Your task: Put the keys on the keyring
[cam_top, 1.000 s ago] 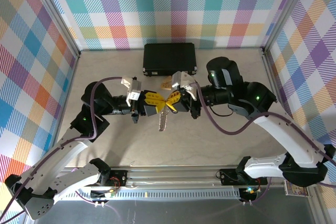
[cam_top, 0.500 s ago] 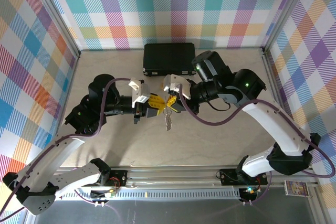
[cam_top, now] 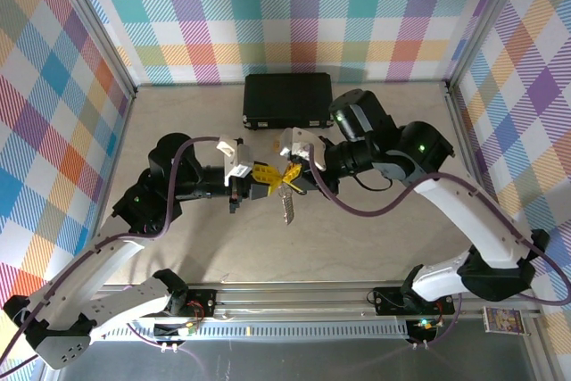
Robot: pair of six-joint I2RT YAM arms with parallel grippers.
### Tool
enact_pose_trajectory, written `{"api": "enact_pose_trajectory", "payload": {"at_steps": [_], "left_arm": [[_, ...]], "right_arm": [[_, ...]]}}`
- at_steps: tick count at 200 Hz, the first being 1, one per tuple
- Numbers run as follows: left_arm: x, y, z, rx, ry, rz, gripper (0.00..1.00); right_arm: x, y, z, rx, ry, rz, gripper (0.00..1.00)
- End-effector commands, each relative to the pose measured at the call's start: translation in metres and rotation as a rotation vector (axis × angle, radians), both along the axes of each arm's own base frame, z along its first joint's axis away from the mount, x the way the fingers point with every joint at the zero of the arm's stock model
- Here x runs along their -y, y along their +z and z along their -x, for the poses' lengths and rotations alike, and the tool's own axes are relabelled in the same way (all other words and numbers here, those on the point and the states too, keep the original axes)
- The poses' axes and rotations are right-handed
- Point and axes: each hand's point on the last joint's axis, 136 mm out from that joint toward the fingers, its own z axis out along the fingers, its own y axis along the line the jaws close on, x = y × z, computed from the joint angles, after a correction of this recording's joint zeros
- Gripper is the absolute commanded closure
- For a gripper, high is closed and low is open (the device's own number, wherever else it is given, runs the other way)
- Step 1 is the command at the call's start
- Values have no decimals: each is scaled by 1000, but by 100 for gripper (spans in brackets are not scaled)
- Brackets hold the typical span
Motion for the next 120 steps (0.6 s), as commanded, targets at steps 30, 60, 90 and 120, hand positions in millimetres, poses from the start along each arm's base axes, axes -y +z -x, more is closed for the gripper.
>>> {"api": "enact_pose_trajectory", "payload": {"at_steps": [30,60,90,120], "left_arm": [[-2,58,29,64,-132,215,100],[-1,61,30,52,-146,244,100],[-2,62,32,40,-155,274,100],[-3,61,33,39,-153,275,100]], "right_arm": [[1,36,11,14,-11,-198,88],[1,43,14,6,-6,-236,86],[2,43,13,-5,-19,-235,77],[4,43,14,-8,-27,-237,79]]}}
